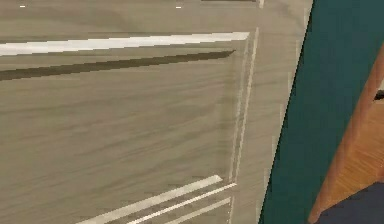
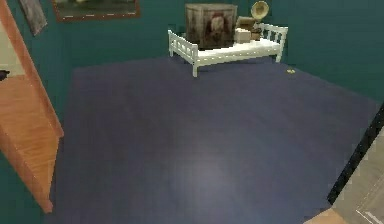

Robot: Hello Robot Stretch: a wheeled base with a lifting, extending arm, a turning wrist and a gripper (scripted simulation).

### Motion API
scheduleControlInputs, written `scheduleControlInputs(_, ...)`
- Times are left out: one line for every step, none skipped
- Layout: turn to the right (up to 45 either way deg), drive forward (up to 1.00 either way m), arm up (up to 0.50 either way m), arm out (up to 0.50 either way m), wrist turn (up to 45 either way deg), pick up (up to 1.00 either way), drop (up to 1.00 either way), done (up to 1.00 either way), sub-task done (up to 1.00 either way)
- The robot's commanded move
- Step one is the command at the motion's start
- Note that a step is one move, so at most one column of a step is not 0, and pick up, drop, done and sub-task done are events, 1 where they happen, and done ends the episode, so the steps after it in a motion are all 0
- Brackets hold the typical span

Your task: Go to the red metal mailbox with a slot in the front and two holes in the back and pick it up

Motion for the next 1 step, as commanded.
scheduleControlInputs(45.0,0.0,0.0,0.0,0.0,0.0,0.0,0.0,0.0)
